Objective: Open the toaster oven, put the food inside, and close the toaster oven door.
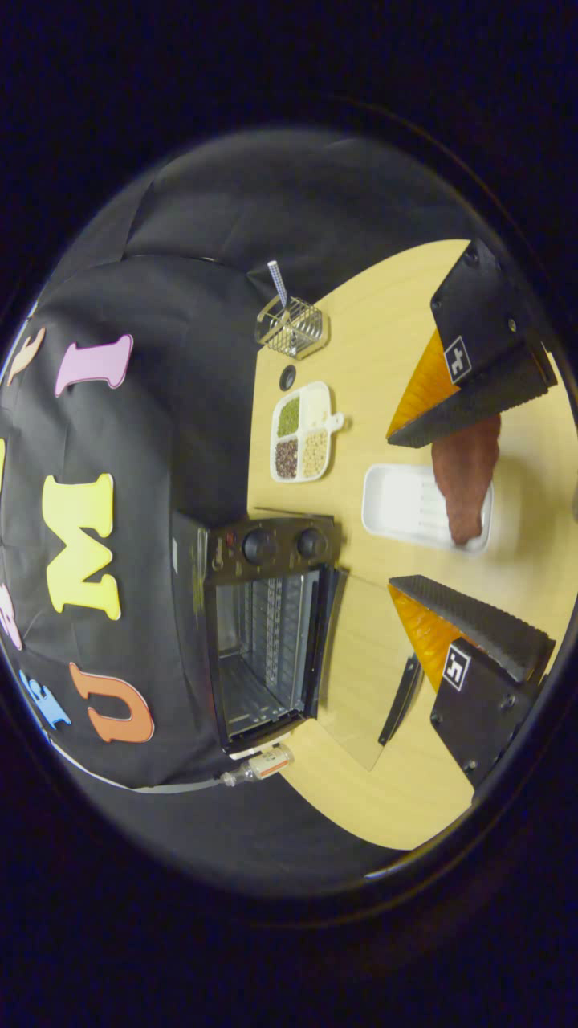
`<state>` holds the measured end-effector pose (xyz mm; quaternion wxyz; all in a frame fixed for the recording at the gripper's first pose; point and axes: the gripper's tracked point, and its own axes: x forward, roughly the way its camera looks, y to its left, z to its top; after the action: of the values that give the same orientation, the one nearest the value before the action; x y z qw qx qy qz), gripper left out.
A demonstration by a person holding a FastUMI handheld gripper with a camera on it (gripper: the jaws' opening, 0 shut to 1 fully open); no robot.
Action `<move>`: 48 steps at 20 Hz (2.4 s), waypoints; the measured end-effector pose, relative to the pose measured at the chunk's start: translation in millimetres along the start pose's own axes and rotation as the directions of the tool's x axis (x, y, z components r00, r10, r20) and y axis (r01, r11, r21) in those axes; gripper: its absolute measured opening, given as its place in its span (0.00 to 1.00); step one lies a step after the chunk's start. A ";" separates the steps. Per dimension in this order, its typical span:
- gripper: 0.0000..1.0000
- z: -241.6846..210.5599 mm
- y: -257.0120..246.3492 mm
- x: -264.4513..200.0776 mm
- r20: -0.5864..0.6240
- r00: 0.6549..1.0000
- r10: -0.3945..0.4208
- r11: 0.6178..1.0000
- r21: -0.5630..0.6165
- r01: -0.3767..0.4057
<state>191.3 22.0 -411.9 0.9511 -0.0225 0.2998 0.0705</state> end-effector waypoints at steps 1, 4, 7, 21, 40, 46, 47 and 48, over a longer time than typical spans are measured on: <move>1.00 -1.0 -19.6 0.9 -0.009 1.000 0.014 1.000 0.001 -0.014; 0.99 -21.5 -48.1 8.3 -0.081 0.988 0.133 0.989 0.069 -0.127; 0.93 -47.4 -40.5 9.8 -0.168 0.935 0.311 0.941 0.193 -0.278; 0.17 -61.7 -14.2 1.7 -0.225 0.754 0.617 0.711 0.569 -0.413; 0.15 71.7 173.7 -20.2 0.177 0.821 0.542 0.507 0.710 -0.488; 0.15 84.9 229.6 44.3 0.299 0.878 0.374 0.303 0.856 -0.420; 0.15 83.6 237.0 57.5 0.299 0.887 0.352 0.278 0.871 -0.404; 0.15 85.6 242.4 68.8 0.306 0.892 0.332 0.237 0.888 -0.393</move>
<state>259.7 277.3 -381.3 0.7522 0.5982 0.2561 0.1037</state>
